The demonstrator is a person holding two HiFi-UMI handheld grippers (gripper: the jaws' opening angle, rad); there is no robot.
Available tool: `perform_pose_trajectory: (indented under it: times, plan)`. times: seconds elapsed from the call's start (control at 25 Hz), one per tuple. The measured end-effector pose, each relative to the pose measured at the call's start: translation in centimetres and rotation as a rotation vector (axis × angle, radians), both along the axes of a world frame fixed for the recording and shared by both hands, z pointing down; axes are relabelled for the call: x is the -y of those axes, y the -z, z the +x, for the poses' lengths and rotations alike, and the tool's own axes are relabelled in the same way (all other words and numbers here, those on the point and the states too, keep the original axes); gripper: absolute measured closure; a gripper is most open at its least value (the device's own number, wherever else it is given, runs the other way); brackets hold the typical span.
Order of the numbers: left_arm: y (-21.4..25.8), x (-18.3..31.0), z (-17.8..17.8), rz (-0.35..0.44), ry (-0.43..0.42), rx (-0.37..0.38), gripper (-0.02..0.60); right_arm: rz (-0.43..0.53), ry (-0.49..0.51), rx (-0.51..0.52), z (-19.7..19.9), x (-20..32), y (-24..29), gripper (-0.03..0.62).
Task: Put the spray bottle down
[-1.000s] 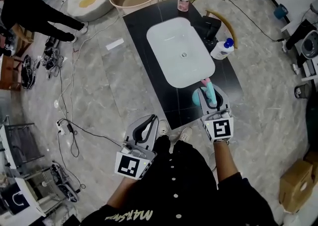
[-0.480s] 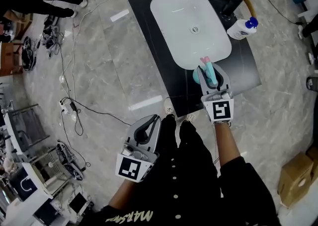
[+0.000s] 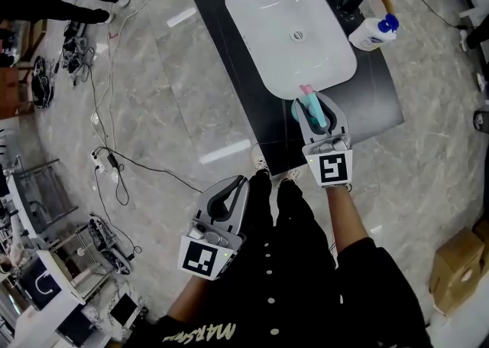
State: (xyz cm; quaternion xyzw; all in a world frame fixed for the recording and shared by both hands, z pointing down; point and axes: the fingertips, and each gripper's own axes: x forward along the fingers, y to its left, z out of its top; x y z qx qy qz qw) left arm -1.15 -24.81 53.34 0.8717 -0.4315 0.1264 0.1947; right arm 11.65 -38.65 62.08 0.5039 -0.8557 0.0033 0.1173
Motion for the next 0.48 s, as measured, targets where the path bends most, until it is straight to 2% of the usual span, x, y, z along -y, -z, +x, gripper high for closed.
perform_pose_trajectory:
  times: [0.08,0.16,0.24,0.36,0.48]
  plan:
    - [0.2,0.1,0.0,0.022,0.005,0.0,0.557,-0.018,0.003,0.017,0.0,-0.1,-0.1,0.461]
    - [0.6,0.3,-0.1,0.056,0.009,-0.004,0.558,-0.034,0.013,0.032,-0.1,-0.1,-0.2,0.397]
    - [0.7,0.1,-0.1,0.048,0.006,-0.002,0.558,-0.039,0.026,0.034,-0.2,-0.4,0.1,0.363]
    - [1.6,0.1,-0.1,0.07,0.001,0.002,0.558,-0.025,0.042,0.041,-0.3,-1.1,1.7,0.341]
    - [2.7,0.9,0.4,0.125,-0.008,-0.006,0.558,0.004,0.046,0.073,0.7,-2.0,4.1,0.338]
